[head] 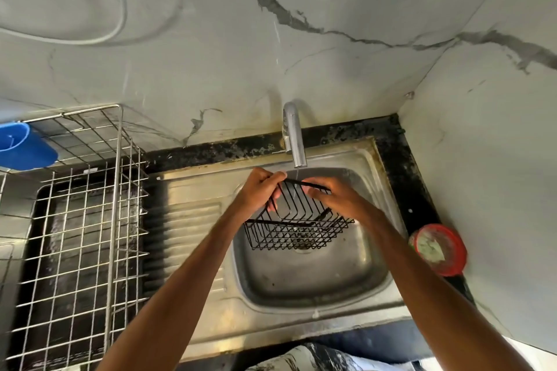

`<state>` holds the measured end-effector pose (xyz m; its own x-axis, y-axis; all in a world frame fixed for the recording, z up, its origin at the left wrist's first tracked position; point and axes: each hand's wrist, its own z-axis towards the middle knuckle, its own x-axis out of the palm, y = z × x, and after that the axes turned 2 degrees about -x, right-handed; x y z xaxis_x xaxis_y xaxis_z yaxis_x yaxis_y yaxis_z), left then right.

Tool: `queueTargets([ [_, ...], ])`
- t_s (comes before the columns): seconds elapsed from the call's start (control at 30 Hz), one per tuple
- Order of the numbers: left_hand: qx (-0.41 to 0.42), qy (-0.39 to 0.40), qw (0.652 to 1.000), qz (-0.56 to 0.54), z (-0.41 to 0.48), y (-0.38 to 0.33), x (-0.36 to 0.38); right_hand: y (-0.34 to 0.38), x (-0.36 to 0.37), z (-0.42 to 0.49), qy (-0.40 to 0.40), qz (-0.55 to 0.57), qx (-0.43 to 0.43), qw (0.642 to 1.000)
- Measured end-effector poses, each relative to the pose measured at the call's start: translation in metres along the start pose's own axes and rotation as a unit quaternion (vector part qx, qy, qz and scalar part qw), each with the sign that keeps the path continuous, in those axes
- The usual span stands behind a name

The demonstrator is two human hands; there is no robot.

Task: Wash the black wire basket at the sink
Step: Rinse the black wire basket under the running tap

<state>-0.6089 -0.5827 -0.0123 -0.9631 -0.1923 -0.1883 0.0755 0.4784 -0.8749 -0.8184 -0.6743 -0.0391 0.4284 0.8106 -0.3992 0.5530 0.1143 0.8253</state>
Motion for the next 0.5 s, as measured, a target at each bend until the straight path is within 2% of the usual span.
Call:
queueTargets([
  [0.2, 0.004, 0.017, 1.0, 0.022, -0.003, -0.004, -0.008, 0.01, -0.01, 0.006, 0.048, 0.084, -0.012, 0.995],
  [0.3, 0.017, 0.08, 0.996, 0.023, -0.008, -0.012, -0.007, 0.003, -0.006, -0.007, 0.028, 0.138, -0.007, 0.99],
  [0.43, 0.074, 0.191, 0.977, 0.067, -0.014, -0.012, -0.014, -0.011, -0.014, -0.031, -0.026, 0.22, 0.008, 0.975],
  [0.5, 0.054, 0.202, 0.973, 0.094, -0.015, -0.003, -0.024, -0.021, -0.024, -0.046, -0.075, 0.287, 0.007, 0.955],
])
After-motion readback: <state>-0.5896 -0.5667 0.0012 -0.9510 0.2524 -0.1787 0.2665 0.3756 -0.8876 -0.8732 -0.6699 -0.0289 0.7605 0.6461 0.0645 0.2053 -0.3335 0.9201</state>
